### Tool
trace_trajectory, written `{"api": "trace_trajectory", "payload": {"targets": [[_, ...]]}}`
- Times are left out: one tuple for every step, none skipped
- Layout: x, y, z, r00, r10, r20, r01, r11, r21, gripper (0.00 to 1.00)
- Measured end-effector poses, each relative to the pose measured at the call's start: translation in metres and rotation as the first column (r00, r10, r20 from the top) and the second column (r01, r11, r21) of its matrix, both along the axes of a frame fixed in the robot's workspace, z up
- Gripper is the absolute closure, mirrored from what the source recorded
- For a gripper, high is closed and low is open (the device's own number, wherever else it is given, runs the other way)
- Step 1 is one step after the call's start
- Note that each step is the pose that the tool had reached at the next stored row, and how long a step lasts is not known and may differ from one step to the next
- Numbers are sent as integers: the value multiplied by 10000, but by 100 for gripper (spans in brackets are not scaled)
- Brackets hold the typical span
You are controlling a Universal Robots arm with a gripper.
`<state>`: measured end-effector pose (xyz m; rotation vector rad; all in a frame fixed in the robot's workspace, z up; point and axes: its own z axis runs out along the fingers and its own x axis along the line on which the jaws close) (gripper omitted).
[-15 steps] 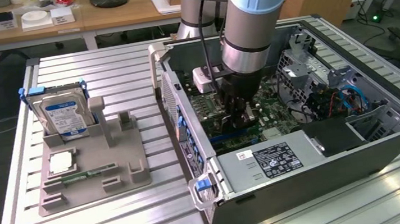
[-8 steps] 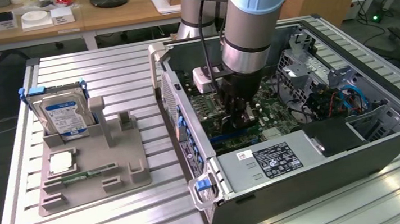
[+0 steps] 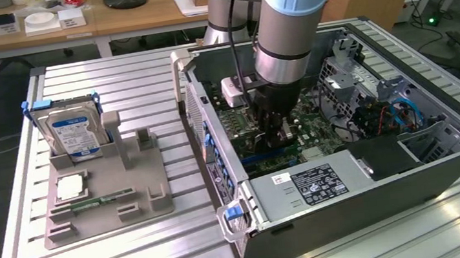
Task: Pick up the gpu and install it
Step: 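Insert the gpu into the slot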
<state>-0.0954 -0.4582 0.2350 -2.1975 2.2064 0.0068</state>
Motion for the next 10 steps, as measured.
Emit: {"api": "trace_trajectory", "payload": {"targets": [[-1, -2, 0, 10000, -7, 0, 7, 10000, -1, 73], [-1, -5, 0, 10000, -14, -1, 14, 10000, -2, 73], [-1, -7, 0, 10000, -20, -1, 20, 10000, -2, 73], [0, -9, 0, 10000, -25, -1, 25, 10000, -2, 73], [0, -9, 0, 10000, -28, -1, 28, 10000, -1, 73], [0, -9, -1, 10000, -30, 0, 30, 10000, 0, 73], [0, -10, -2, 10000, -30, 0, 30, 10000, 0, 73], [0, -10, -5, 10000, -30, 0, 30, 10000, 0, 73], [0, -10, -8, 10000, -30, -1, 30, 10000, -1, 73], [0, -10, -10, 10000, -30, -2, 30, 10000, -3, 73]]}}
